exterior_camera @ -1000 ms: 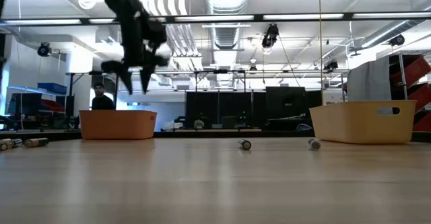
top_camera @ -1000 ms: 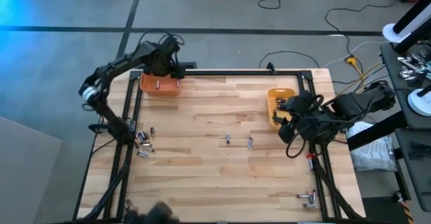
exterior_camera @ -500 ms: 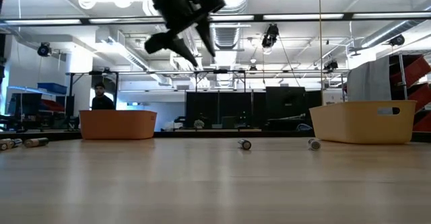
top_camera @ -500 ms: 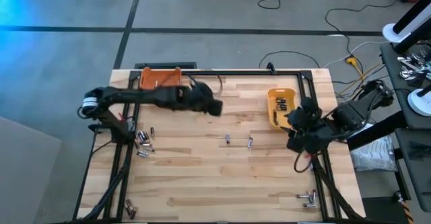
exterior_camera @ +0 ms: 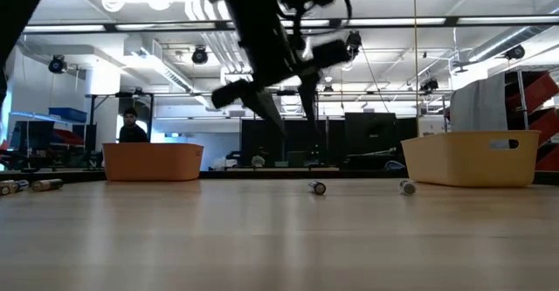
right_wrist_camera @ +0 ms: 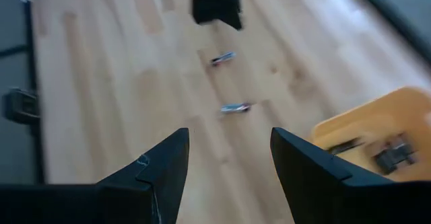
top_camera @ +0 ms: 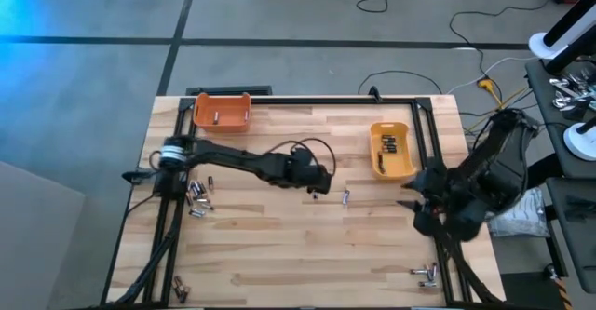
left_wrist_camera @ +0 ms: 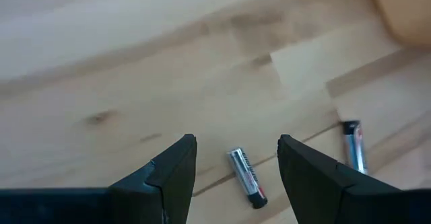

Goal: Sort batteries
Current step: Put the silver battery into the orange bin

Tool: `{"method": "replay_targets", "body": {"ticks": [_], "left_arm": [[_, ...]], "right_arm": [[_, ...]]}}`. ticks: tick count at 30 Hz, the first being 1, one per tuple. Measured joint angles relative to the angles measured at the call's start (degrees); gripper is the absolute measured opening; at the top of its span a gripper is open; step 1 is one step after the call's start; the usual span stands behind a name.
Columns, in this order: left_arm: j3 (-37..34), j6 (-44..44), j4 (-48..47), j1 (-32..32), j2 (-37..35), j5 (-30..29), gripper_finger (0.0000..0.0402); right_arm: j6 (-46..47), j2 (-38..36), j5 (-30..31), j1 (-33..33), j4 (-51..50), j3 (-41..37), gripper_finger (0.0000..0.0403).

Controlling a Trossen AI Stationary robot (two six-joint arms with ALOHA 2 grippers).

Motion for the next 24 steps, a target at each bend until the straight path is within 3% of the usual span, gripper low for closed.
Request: {"method": "replay_targets", "body": {"ticks": [9,15,20,24], "left_arm": [[12.13,0.36,-9.48,-0.81,13.43,0.71,0.0187],[20.05,0.1,-15.51,-0.84,20.07,2.49,0.0182],[25.55,-0.9,-19.29,-2.19,24.83,2.49,0.0139],[30.14,-1.55,-23.31,-3.87,28.74,2.77,0.0074]], "right_arm": [[15.88,6.27,-1.89,11.15,4.79,-0.08,0.0201],[22.82,11.73,-1.95,14.08,7.18,-0.08,0.0201],[24.25,14.5,-2.14,14.08,7.13,0.53,0.0201],[23.88,14.8,-2.81,13.92,6.96,1.3,0.0201]]}}
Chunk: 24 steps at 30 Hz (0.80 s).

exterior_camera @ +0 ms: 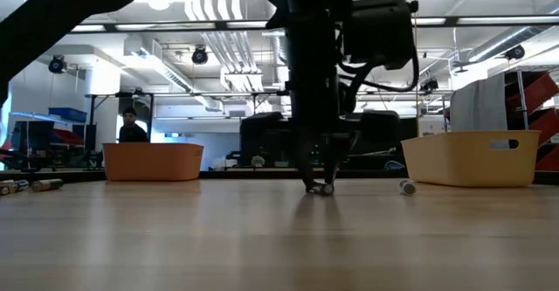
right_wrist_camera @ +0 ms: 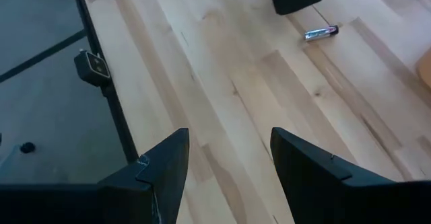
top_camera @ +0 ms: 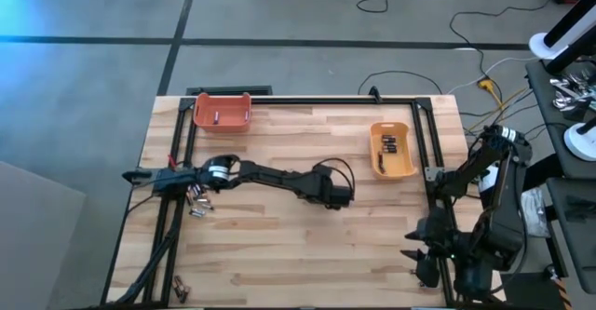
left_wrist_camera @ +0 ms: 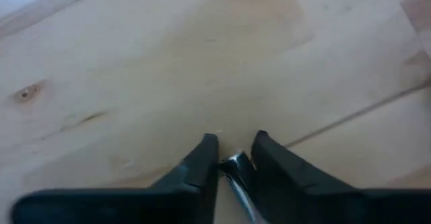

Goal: Sort batteries
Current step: Put the silver battery into the orange bin

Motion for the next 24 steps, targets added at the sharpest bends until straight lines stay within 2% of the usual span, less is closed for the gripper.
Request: {"method": "replay_targets", "body": {"ticks": [3,4,11,18,24], "left_arm": [[2.81,0.58,-2.32,-1.42,2.03,-0.39,0.0027],[3.5,0.68,-2.79,-1.79,2.31,-0.39,0.0022],[6.71,0.7,-6.21,-2.43,2.96,-0.65,0.0038],[11.58,0.52,-9.96,-2.49,3.43,-2.54,0.0035],[11.14,-0.53,-9.75,-2.23,3.4,-2.29,0.0043]], "right_arm": [[-0.07,-0.51,-0.04,-0.13,-0.26,0.43,0.0201],[-0.08,-0.84,-0.01,-0.14,-0.25,0.51,0.0201],[-1.07,-2.58,1.47,-0.63,-0.28,0.63,0.0201],[-2.14,-3.48,1.5,-1.14,-0.3,0.63,0.0201],[-2.29,-3.28,1.47,-1.13,-0.24,0.63,0.0201]]}}
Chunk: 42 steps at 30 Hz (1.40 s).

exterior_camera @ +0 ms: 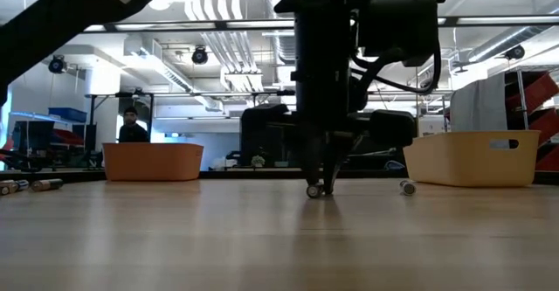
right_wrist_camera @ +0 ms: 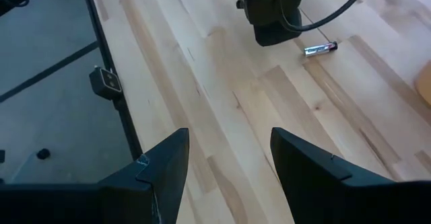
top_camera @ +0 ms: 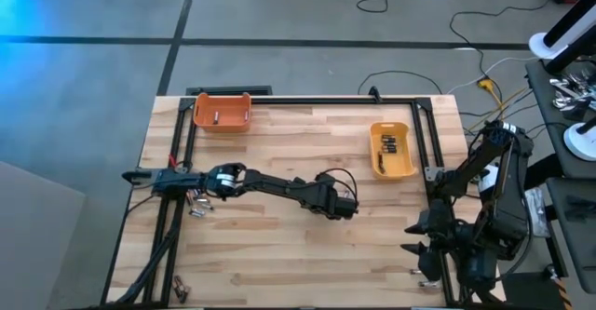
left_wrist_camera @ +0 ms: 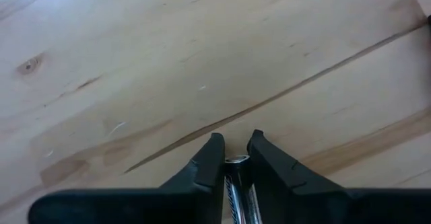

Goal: Sort batteries
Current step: Put the silver battery into the orange bin

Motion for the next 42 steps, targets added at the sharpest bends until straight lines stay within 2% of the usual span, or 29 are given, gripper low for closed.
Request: {"method": "replay_targets", "body": {"ticks": [6,12,15,19,25,35,42], "left_arm": [[-0.77,-1.83,0.26,0.14,-0.16,0.43,0.0065],[1.66,-4.32,-2.58,0.23,0.12,0.68,0.0102],[3.02,-7.55,-6.63,-0.17,0.23,2.12,0.0121],[2.92,-9.33,-6.48,-0.79,0.22,4.47,0.014],[1.95,-12.94,-3.1,-2.57,0.08,4.41,0.0147],[3.11,-12.65,-5.1,-2.94,-0.26,5.6,0.0151],[2.96,-15.22,-6.86,-3.97,-1.87,4.86,0.0188]], "right_arm": [[-0.97,0.02,0.0,-0.01,0.0,0.0,0.0201],[-2.2,-0.06,-0.02,-0.01,-0.02,0.0,0.0201],[-2.39,-0.06,-0.04,-0.01,-0.02,0.0,0.0201],[-3.6,-0.09,-0.05,-0.01,-0.02,0.0,0.0201],[-3.94,-0.09,-0.07,-0.01,-0.02,0.0,0.0201],[-4.32,-0.06,-1.05,0.0,0.54,0.0,0.0201],[-3.88,0.05,-2.05,0.01,1.09,-0.02,0.0201]]}}
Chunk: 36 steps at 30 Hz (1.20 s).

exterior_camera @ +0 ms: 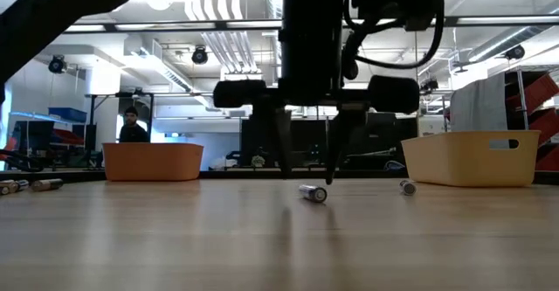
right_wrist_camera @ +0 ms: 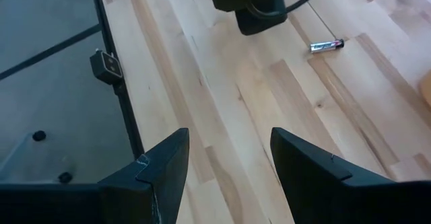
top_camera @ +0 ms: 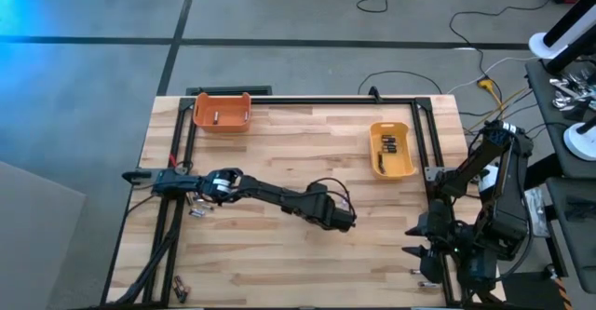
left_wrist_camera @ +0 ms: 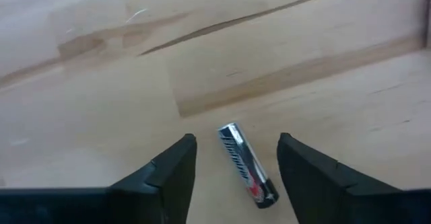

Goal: Sort batteries
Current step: Put the silver battery into the orange bin

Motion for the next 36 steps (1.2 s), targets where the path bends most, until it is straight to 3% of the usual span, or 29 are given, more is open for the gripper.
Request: {"method": "replay_targets", "body": {"ticks": [6,11,16,25,31,36], "left_arm": [[-0.61,-3.55,0.94,-1.58,0.59,-0.08,0.022],[-0.84,-4.04,3.02,-1.25,2.29,0.33,0.0214],[-0.84,-3.07,5.92,-0.62,4.04,1.69,0.0169],[-0.72,2.5,7.59,-0.65,4.67,0.82,0.0026],[-0.19,9.75,2.43,0.5,1.41,-5.53,0.0028],[-0.34,11.43,-8.0,5.25,-4.37,-11.59,0.0029]], "right_arm": [[-0.42,0.0,0.0,-0.01,0.18,0.0,0.0201],[-0.47,0.02,0.02,0.01,0.58,-0.02,0.0201],[-0.45,0.02,0.01,0.0,1.69,-0.04,0.0201],[-2.9,-0.03,0.01,-0.01,2.28,0.36,0.0201],[-8.55,-0.31,0.09,-0.75,1.82,2.04,0.0201],[-17.9,-2.37,0.26,-6.39,1.4,2.8,0.0201]]}}
